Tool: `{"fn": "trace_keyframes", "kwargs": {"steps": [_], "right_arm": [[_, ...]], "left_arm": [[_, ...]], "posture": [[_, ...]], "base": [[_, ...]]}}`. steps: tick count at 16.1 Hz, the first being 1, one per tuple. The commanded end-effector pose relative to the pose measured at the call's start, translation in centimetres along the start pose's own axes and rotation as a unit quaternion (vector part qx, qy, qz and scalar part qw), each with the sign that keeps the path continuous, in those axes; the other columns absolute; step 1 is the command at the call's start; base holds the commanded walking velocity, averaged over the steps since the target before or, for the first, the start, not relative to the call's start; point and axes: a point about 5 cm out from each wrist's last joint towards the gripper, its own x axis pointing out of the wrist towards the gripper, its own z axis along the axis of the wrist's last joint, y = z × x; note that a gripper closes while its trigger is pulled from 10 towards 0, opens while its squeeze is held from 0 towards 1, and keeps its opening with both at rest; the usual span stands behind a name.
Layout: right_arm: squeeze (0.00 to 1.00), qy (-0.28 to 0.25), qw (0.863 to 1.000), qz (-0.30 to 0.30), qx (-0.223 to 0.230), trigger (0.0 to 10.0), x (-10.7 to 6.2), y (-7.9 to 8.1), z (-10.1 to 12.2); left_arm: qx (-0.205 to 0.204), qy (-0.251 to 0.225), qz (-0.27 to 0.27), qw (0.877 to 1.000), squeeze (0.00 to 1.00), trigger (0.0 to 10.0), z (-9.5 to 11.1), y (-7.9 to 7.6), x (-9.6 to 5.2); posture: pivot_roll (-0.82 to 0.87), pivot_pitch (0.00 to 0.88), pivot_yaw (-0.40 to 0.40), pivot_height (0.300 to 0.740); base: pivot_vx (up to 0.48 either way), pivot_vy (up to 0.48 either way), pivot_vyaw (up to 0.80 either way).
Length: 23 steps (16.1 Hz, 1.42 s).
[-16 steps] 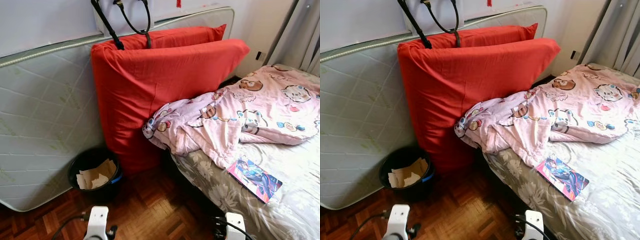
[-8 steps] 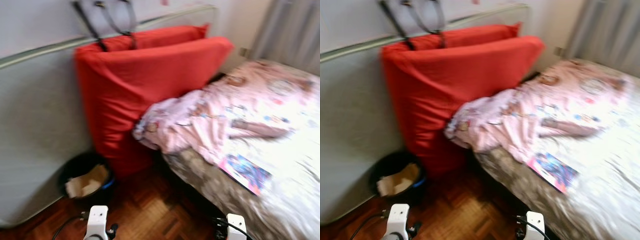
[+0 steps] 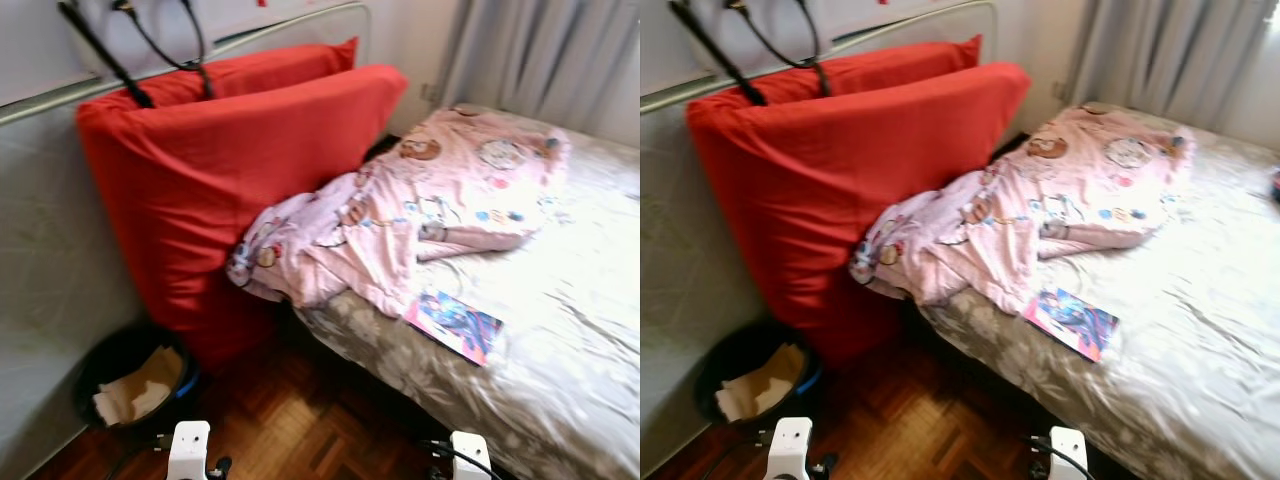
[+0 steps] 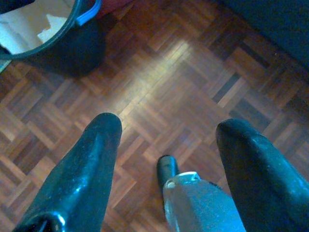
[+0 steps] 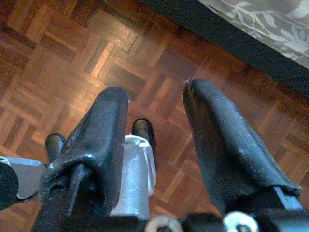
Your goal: Clean up the room
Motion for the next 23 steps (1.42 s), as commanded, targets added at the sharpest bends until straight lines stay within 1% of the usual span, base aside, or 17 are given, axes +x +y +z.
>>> {"fn": "trace_keyframes", "kwargs": {"steps": [1, 4, 6, 10, 15, 17, 20, 22, 23], "right_arm": [[0.0, 0.006, 1.0, -0.003, 0.001, 10.0, 0.0, -0.2, -0.2], [0.0, 0.003, 1.0, -0.004, 0.002, 10.0, 0.0, -0.2, 0.1], [0.0, 0.002, 1.0, -0.005, 0.001, 10.0, 0.0, -0.3, 0.3], [0.0, -0.015, 1.0, -0.007, 0.002, 10.0, 0.1, -0.5, 0.9], [0.0, -0.017, 1.0, -0.006, 0.0, 10.0, 0.1, -0.4, 1.0], [0.0, -0.018, 1.0, -0.006, 0.002, 10.0, 0.1, -0.4, 0.9], [0.0, -0.024, 1.0, -0.013, 0.011, 10.0, -0.1, -0.8, 0.4], [0.0, -0.024, 1.0, -0.015, 0.007, 10.0, -0.3, -1.0, -0.1], [0.0, -0.029, 0.999, -0.02, 0.01, 10.0, -0.4, -1.2, -0.4]], "left_arm": [[-0.013, -0.003, 0.0, 1.0, 0.0, 10.0, 0.5, -0.1, 0.2], [-0.008, -0.012, -0.001, 1.0, 0.0, 10.0, 1.0, -0.1, 0.3], [-0.018, -0.014, 0.003, 1.0, 0.0, 10.0, 1.0, -0.1, 0.3], [-0.03, -0.01, 0.011, 0.999, 0.0, 10.0, 0.8, -0.1, 0.2], [-0.043, -0.004, 0.017, 0.999, 0.0, 10.0, 0.4, 0.1, 0.1], [-0.045, -0.005, 0.014, 0.999, 0.0, 10.0, 0.3, -0.1, 0.1], [-0.045, -0.019, 0.001, 0.999, 0.0, 10.0, 0.4, -1.3, 0.1], [-0.043, -0.021, -0.002, 0.999, 0.0, 10.0, 0.1, -1.5, 0.0], [-0.038, -0.018, -0.002, 0.999, 0.0, 10.0, -0.4, -1.2, -0.2]], "posture": [[0.0, 0.0, 0.025, 0.74], [0.01, 0.0, 0.018, 0.74], [0.02, 0.0, 0.004, 0.74], [0.02, 0.0, -0.019, 0.74], [0.02, 0.0, -0.022, 0.74], [0.01, 0.0, -0.019, 0.74], [0.01, 0.0, -0.035, 0.74], [0.03, 0.0, -0.045, 0.74], [0.03, 0.0, -0.048, 0.74]], "base": [[0.0, 0.0, -0.76], [0.0, 0.0, -0.76], [0.0, 0.0, -0.75], [0.0, 0.0, 0.0], [0.0, 0.0, 0.0], [0.0, 0.0, 0.0], [0.0, 0.0, 0.0], [0.0, 0.0, 0.0], [0.0, 0.0, 0.0]]}}
